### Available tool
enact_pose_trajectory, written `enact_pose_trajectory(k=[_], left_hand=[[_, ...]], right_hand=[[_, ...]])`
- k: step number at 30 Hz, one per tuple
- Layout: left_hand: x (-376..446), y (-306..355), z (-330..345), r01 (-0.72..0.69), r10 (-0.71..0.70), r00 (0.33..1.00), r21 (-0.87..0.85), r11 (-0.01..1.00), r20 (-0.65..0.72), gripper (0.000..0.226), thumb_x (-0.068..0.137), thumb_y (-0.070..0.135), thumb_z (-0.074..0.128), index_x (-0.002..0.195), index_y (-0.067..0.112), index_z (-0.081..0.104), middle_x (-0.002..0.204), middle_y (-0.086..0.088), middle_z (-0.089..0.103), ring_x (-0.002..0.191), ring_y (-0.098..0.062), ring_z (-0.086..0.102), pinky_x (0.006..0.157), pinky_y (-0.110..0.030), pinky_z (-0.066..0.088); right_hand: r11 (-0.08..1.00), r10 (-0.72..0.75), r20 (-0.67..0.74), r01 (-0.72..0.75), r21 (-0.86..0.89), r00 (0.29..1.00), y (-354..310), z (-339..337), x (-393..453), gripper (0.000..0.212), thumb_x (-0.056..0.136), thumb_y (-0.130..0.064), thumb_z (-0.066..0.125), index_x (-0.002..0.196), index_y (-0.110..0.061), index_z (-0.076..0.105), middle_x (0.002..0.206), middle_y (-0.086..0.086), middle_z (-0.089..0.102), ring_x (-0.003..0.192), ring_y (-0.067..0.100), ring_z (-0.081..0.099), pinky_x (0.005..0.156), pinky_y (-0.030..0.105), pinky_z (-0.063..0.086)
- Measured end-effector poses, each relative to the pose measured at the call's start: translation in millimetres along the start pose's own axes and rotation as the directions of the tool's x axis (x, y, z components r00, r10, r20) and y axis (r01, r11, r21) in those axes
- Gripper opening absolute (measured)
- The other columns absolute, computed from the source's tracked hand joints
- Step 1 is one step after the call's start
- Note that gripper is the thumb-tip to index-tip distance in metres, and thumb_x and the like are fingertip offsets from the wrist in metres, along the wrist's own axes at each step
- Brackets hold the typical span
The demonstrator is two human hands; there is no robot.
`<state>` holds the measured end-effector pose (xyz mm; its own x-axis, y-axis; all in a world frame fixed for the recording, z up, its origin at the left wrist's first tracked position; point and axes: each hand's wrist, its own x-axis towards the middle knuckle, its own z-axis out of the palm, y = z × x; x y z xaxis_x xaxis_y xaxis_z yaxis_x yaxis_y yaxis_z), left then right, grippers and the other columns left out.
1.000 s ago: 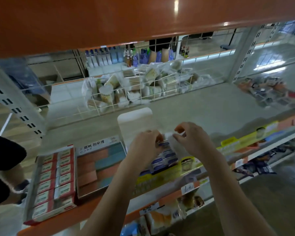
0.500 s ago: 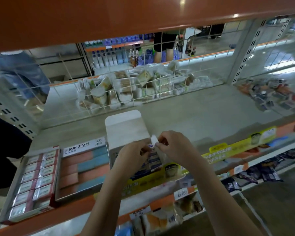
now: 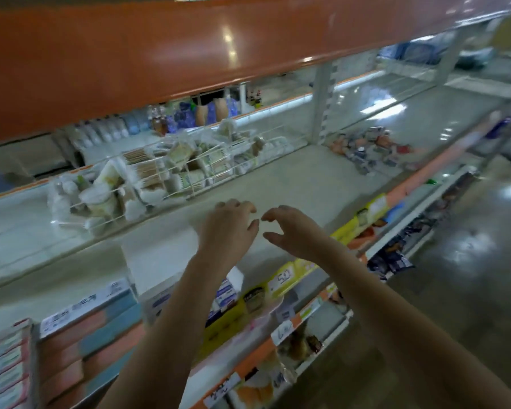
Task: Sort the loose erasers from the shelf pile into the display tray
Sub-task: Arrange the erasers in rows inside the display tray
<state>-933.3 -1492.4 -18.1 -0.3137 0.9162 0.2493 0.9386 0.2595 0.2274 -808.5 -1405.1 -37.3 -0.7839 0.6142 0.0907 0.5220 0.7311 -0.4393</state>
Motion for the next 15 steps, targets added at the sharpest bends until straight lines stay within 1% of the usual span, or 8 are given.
enact_pose_trajectory(k=[3, 6, 10, 12, 15], left_hand=[[30.9, 33.1, 14.0, -0.107, 0.105, 0.994, 0.049, 0.993, 0.042, 0.035, 0.094, 0.038, 0.048, 0.125, 0.023, 0.053, 0.121, -0.004, 0.056, 0.113, -0.024, 0.049, 0.089, -0.035, 0.040], [59.4, 70.7, 34.3, -0.194, 0.186, 0.978, 0.078, 0.978, 0.099, 0.037, 0.093, 0.040, 0.048, 0.125, 0.023, 0.052, 0.124, -0.004, 0.054, 0.116, -0.025, 0.047, 0.092, -0.036, 0.039], [96.3, 121.4, 65.5, -0.288, 0.270, 0.947, 0.093, 0.953, 0.172, 0.037, 0.092, 0.042, 0.048, 0.124, 0.023, 0.051, 0.125, -0.005, 0.052, 0.117, -0.026, 0.046, 0.093, -0.037, 0.038], [115.3, 143.7, 83.8, -0.312, 0.295, 0.940, 0.079, 0.947, 0.174, 0.037, 0.092, 0.041, 0.049, 0.123, 0.022, 0.051, 0.123, -0.005, 0.052, 0.116, -0.026, 0.046, 0.092, -0.037, 0.039], [146.1, 170.2, 112.7, -0.300, 0.285, 0.940, 0.053, 0.952, 0.188, 0.035, 0.091, 0.035, 0.048, 0.122, 0.020, 0.053, 0.121, -0.006, 0.053, 0.114, -0.027, 0.046, 0.091, -0.037, 0.040]], right_hand=[[0.990, 0.113, -0.062, -0.117, -0.076, 0.992, 34.3, -21.7, -7.7, 0.042, 0.089, -0.023, 0.059, 0.128, -0.011, 0.051, 0.126, 0.013, 0.052, 0.119, 0.029, 0.047, 0.099, 0.036, 0.037], [0.968, 0.222, -0.080, -0.229, -0.101, 0.972, 75.1, -43.0, -15.1, 0.042, 0.089, -0.023, 0.059, 0.128, -0.010, 0.051, 0.126, 0.015, 0.052, 0.118, 0.032, 0.047, 0.097, 0.038, 0.039], [0.934, 0.323, -0.095, -0.333, -0.130, 0.942, 136.0, -71.1, -18.9, 0.041, 0.090, -0.022, 0.056, 0.130, -0.012, 0.049, 0.130, 0.013, 0.049, 0.120, 0.029, 0.047, 0.095, 0.035, 0.038], [0.920, 0.352, -0.085, -0.361, -0.149, 0.932, 171.1, -81.9, -16.1, 0.041, 0.092, -0.024, 0.054, 0.132, -0.014, 0.047, 0.134, 0.010, 0.046, 0.121, 0.028, 0.046, 0.096, 0.034, 0.038], [0.901, 0.396, -0.055, -0.400, -0.168, 0.917, 221.5, -94.0, -7.6, 0.042, 0.093, -0.026, 0.053, 0.133, -0.015, 0.045, 0.135, 0.009, 0.044, 0.121, 0.028, 0.046, 0.097, 0.037, 0.042]])
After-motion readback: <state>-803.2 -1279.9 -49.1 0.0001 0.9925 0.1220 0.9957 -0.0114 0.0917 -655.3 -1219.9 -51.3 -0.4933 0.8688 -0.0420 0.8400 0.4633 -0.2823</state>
